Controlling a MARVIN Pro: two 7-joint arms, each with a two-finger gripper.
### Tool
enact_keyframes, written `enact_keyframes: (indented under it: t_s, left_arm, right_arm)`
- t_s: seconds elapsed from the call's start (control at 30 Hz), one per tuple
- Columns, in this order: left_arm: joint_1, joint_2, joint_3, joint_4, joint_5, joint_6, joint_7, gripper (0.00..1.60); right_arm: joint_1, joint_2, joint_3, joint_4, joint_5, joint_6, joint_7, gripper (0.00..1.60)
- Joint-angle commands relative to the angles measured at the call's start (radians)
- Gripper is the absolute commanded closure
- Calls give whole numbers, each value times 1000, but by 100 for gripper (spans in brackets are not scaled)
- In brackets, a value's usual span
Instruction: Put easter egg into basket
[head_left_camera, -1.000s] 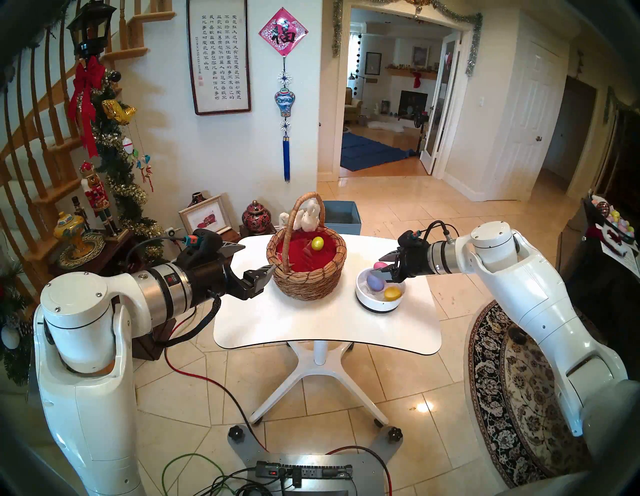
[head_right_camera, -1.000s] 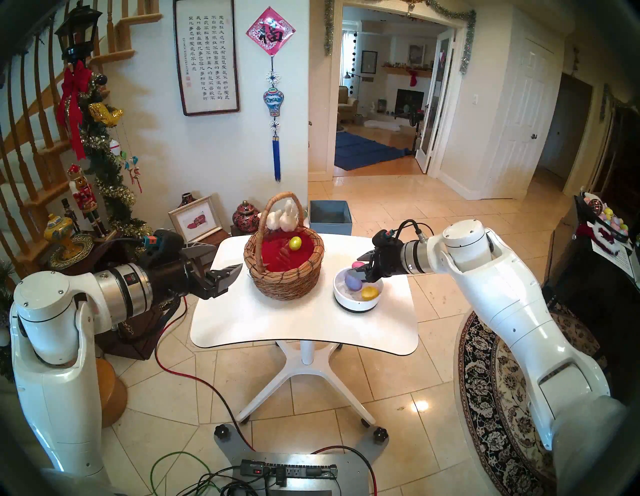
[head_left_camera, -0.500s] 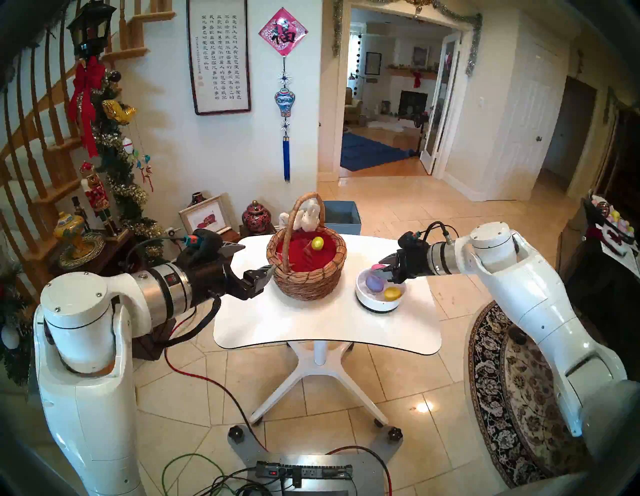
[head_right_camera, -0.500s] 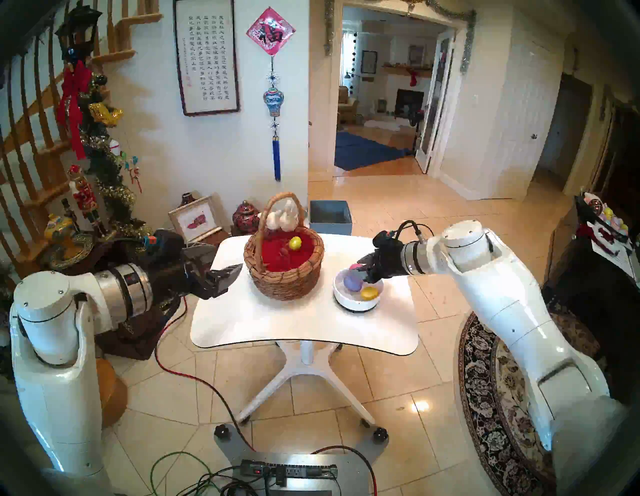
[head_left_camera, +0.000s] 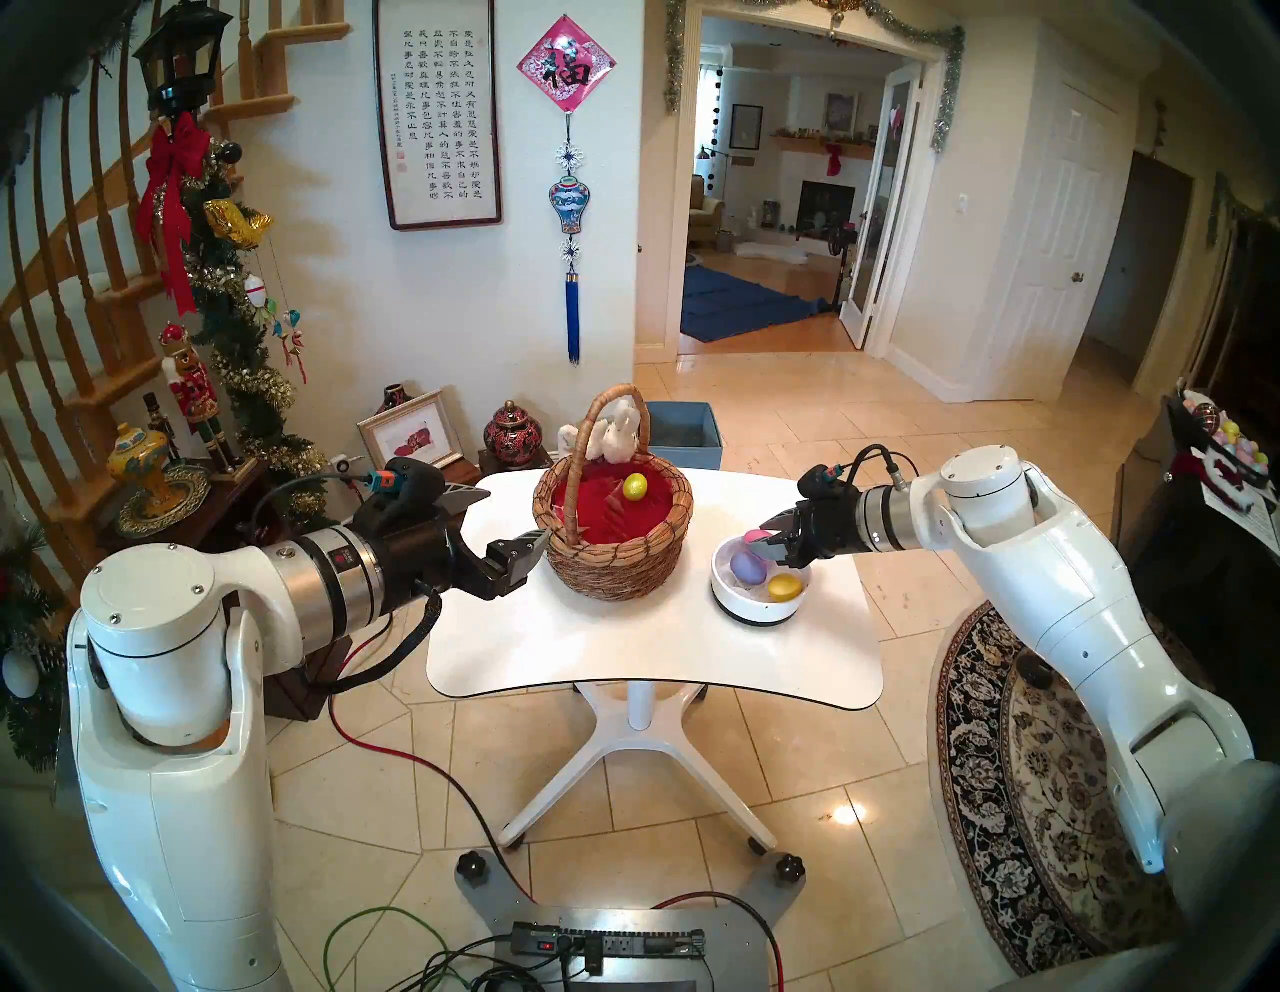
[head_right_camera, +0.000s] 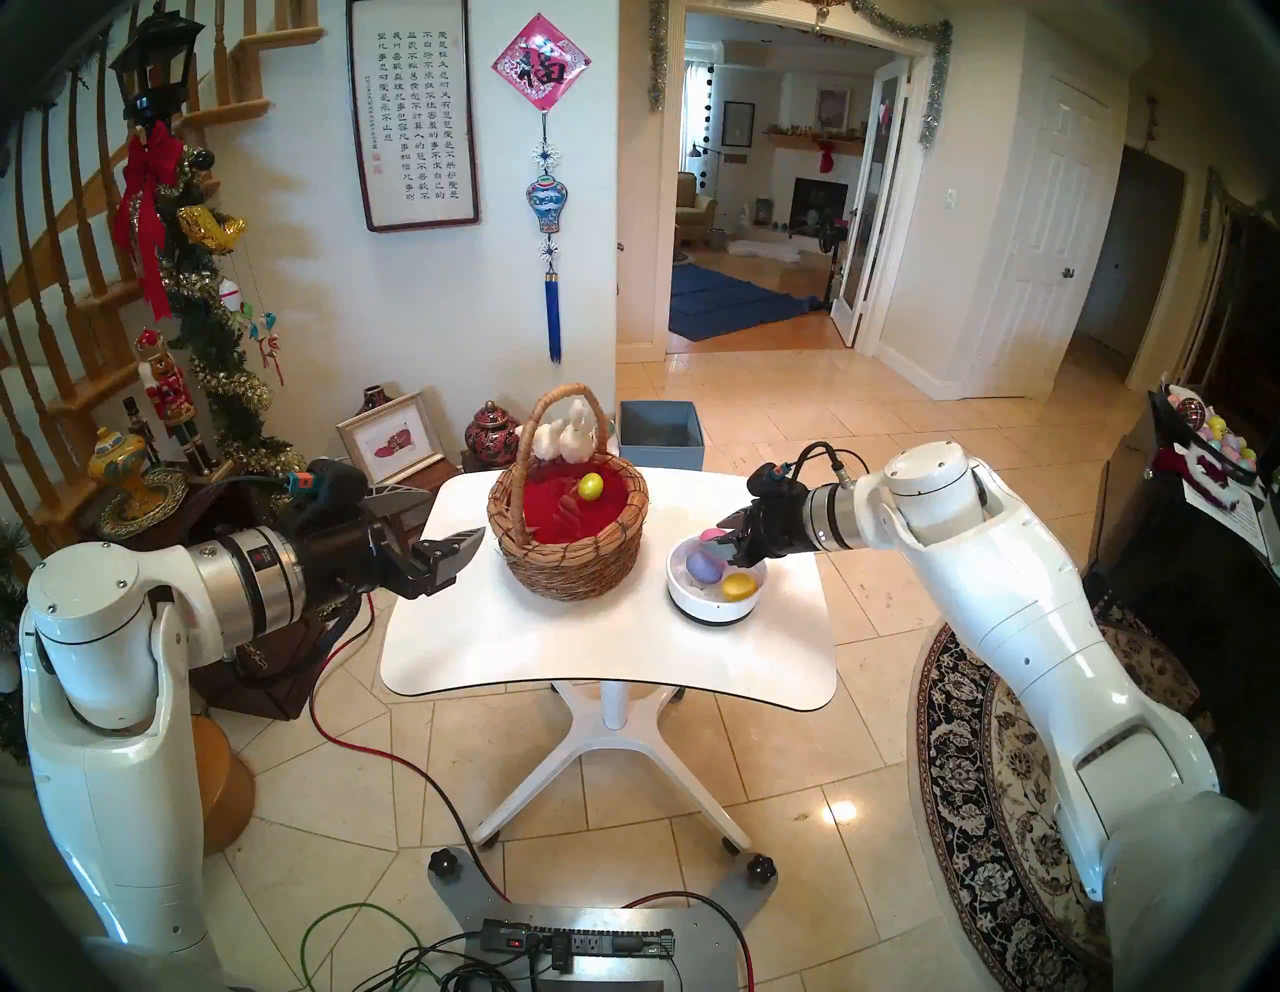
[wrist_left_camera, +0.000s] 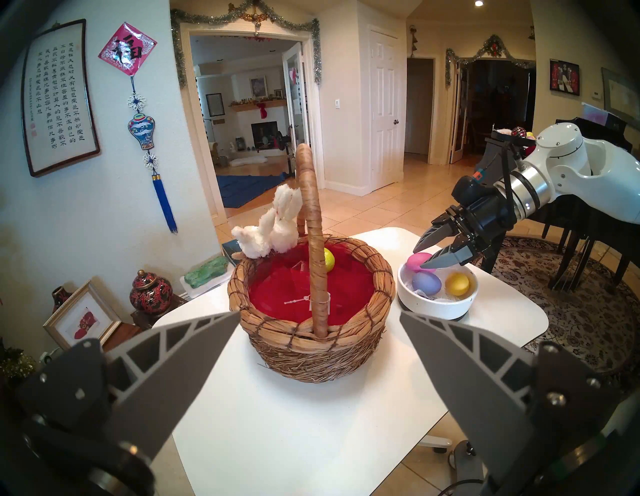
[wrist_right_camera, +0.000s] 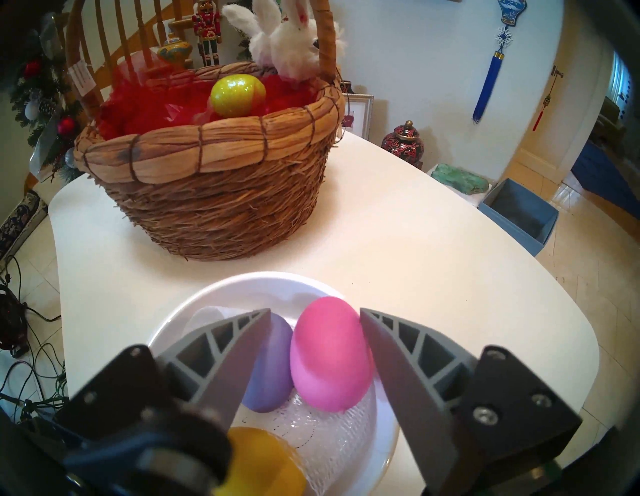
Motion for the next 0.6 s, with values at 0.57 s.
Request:
enact_keyframes:
  t_s: [0.57]
  left_arm:
    - [-2, 1, 2, -5, 0, 0, 0, 0]
  right_arm:
    - [2, 16, -2, -14, -38, -48, -24, 38]
